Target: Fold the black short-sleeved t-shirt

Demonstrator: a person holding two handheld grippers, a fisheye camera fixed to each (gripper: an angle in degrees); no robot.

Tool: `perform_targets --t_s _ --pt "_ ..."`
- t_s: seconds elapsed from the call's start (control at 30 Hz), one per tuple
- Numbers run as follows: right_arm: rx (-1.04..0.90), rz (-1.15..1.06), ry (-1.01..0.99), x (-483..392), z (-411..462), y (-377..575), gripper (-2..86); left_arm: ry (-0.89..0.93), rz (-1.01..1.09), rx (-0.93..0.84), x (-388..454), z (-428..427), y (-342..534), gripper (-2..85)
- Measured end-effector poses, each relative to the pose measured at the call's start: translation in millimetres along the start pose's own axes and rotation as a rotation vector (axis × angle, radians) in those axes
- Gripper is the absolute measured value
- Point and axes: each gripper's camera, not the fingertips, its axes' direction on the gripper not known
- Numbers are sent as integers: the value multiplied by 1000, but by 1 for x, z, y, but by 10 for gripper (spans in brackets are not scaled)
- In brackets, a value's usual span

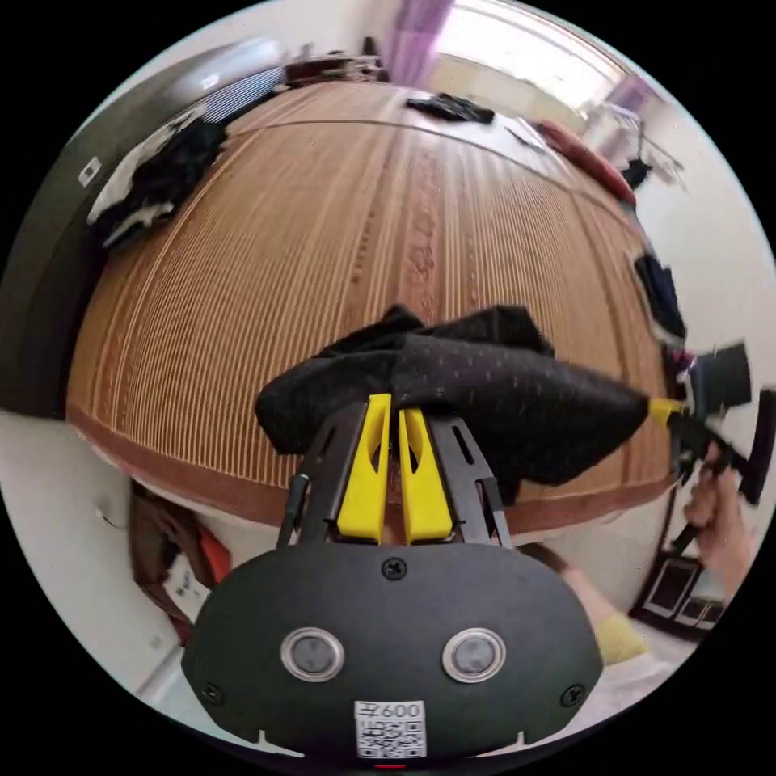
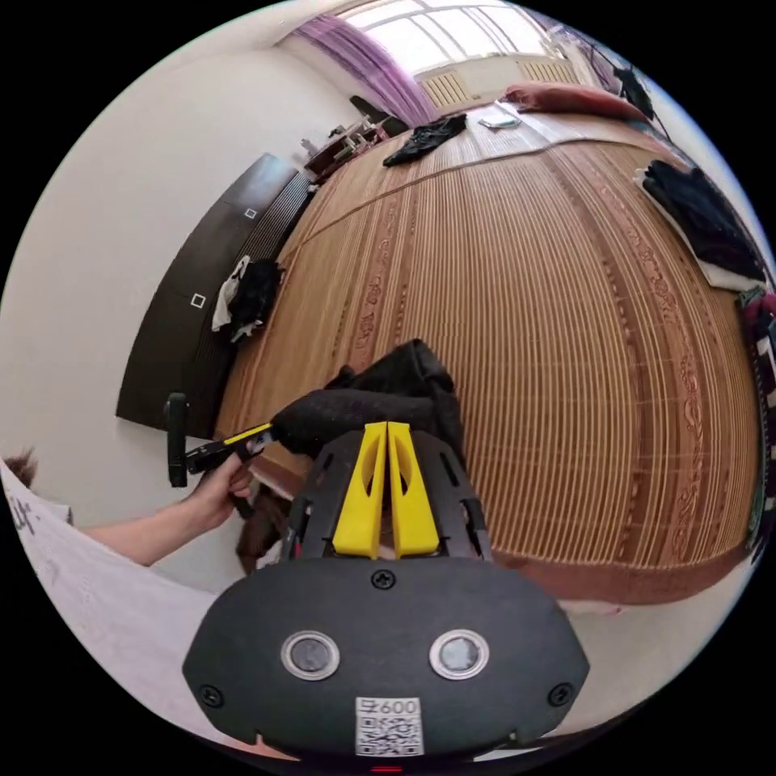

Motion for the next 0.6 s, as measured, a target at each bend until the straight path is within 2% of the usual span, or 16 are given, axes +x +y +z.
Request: perform_targets --t_s 0.03,0.07,0.1,0.17,0.23,0.3,0.43,0.6 --pt "-47 -57 -4 20 38 9 -9 32 34 -51 33 53 15 7" --pt "-148 -102 -48 40 77 19 -9 24 13 -39 44 73 25 7" --pt "-179 -125 -88 48 93 27 -8 -19 -34 185 62 77 54 8" --pt "10 -73 -396 94 116 73 -8 -19 -89 345 81 93 85 9" --pt "20 10 -571 123 135 81 -8 -17 -61 500 101 111 114 9" --pt "34 -58 -578 118 140 85 -8 22 -66 555 112 121 124 10" --pt "47 -220 -613 95 145 104 -8 333 -139 625 96 145 142 11" --pt "83 -229 -657 95 143 109 -8 309 -132 640 150 137 143 13"
